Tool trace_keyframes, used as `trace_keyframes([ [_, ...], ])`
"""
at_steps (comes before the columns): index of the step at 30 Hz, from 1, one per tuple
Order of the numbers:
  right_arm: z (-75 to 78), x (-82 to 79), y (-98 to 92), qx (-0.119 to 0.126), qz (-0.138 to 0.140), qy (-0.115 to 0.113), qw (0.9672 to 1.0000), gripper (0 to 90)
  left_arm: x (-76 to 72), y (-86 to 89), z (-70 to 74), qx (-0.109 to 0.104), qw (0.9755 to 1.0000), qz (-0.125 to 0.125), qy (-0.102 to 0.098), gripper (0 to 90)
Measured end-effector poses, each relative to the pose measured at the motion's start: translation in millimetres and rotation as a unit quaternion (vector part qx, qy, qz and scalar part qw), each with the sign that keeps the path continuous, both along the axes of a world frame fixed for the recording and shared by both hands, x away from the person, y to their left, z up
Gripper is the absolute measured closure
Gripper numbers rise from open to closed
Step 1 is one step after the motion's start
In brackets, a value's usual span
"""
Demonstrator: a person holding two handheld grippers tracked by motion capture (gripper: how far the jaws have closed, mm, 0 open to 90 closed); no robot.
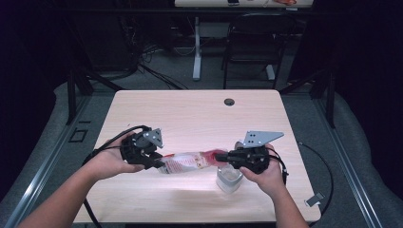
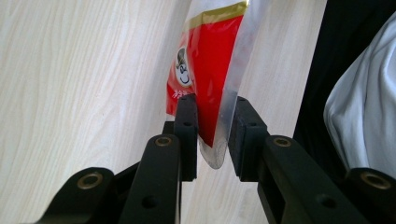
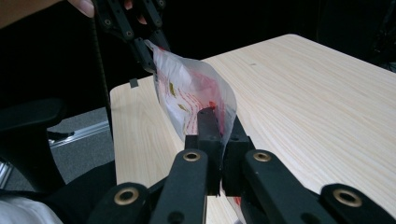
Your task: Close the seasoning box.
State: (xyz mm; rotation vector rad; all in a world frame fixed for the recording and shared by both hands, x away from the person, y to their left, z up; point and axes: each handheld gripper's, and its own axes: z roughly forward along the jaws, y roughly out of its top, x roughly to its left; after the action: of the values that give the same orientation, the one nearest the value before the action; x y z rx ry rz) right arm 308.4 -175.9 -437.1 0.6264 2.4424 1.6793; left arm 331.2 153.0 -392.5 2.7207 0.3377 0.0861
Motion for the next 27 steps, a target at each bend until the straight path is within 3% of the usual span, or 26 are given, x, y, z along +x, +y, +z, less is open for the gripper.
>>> trace_keyframes([
  [12, -2.9, 0.1, -0.4, -0.016, -0.009, -0.003, 0.9998, 88.7, -0.6, -1.1, 5.6, 0.002, 1.0000, -0.002, -0.005, 76.1],
  [27, -5.5, 1.3, -5.1, -0.008, -0.012, 0.009, 0.9998, 89.5, 1.6, -6.8, 12.2, 0.014, 0.9998, -0.009, -0.008, 76.8],
])
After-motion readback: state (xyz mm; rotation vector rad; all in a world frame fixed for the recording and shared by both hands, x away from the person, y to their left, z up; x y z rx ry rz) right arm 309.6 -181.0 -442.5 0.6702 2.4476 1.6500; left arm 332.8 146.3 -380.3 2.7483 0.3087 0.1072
